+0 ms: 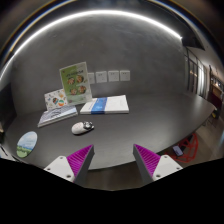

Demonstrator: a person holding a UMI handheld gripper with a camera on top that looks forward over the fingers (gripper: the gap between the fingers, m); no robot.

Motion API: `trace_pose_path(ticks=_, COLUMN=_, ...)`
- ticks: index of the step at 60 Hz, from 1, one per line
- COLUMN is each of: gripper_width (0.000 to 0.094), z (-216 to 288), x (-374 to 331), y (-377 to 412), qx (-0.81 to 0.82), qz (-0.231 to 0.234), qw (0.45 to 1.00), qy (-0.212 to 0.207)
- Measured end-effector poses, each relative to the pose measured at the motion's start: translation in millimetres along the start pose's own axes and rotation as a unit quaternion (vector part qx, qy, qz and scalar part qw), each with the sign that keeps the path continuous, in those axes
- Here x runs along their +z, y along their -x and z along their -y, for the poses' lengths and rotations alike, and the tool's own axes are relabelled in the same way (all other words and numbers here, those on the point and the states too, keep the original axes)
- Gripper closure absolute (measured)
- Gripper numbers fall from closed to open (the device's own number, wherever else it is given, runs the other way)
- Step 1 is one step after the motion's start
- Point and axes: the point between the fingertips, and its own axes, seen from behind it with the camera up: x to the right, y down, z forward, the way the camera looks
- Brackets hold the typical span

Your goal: Arrange mouse

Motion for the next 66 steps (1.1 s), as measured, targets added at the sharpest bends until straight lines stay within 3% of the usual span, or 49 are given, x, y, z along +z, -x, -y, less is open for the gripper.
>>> trace_pose_path(ticks=22, gripper_width=0.0102, z=14.0, x=84.5, y=-46.6, qx=-0.078, qz=0.068, qw=0.994, qy=0.019)
trace_pose_path(ticks=32, gripper_width=0.0102, z=5.5, x=108.3, y=18.0, qx=-0.096, qz=0.144, qw=0.985, qy=0.028)
trace_pose_path(ticks=45, gripper_width=0.0102, z=-26.3, x=134.4, y=129.4, qx=-0.114, qz=0.233, qw=0.963, qy=0.069)
trace_pose_path(ticks=66, gripper_width=0.0124, z=3.2, x=204.0, y=177.7, qx=-0.105, qz=0.201, qw=0.971, qy=0.078)
